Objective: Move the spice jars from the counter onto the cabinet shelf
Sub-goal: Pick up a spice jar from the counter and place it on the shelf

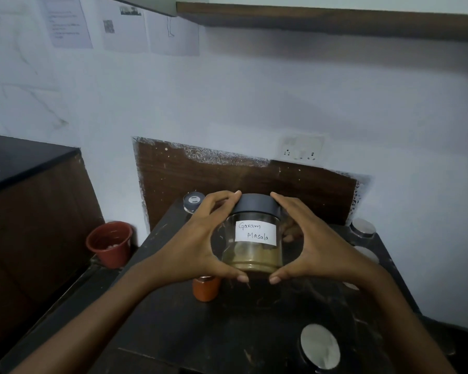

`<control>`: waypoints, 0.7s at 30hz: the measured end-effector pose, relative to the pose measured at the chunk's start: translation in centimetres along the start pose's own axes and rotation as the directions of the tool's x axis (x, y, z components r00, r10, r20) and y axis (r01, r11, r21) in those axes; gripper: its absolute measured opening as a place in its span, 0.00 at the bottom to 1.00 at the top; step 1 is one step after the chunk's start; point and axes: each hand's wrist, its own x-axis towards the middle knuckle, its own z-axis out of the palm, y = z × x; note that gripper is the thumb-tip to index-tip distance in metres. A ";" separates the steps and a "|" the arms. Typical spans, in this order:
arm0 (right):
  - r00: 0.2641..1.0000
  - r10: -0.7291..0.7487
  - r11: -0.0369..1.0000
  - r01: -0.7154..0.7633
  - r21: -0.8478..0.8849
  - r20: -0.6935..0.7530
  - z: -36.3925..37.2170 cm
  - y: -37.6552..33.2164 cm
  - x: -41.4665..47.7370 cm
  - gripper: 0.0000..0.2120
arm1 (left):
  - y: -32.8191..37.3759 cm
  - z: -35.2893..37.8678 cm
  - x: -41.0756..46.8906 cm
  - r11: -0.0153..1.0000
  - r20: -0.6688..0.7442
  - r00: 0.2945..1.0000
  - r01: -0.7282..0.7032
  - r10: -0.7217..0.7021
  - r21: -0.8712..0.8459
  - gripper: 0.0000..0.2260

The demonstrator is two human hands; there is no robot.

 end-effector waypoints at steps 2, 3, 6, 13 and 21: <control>1.000 -0.022 0.999 0.022 -0.030 -0.017 -1.1 0.2 0.6 0.58 | 0.0 -0.4 1.2 0.999 -0.006 1.000 -0.015 0.015 0.028 0.55; 0.999 -0.029 0.999 0.028 -0.045 -0.030 -1.6 0.3 1.1 0.58 | 0.0 -0.7 1.9 0.999 -0.008 1.000 -0.025 0.025 0.042 0.55; 0.994 -0.070 0.994 0.063 -0.084 -0.085 -3.2 0.4 3.0 0.56 | -0.3 -2.1 4.4 0.994 -0.024 0.997 -0.071 0.074 0.085 0.54; 0.938 -0.249 0.950 0.189 -0.248 -0.242 -8.7 -1.0 11.5 0.57 | -2.7 -9.1 12.6 0.934 -0.109 0.961 -0.217 0.256 0.282 0.53; 0.796 -0.467 0.849 0.284 -0.446 -0.384 -17.0 -5.1 23.5 0.60 | -3.6 -21.0 23.2 0.794 -0.178 0.880 -0.288 0.440 0.536 0.54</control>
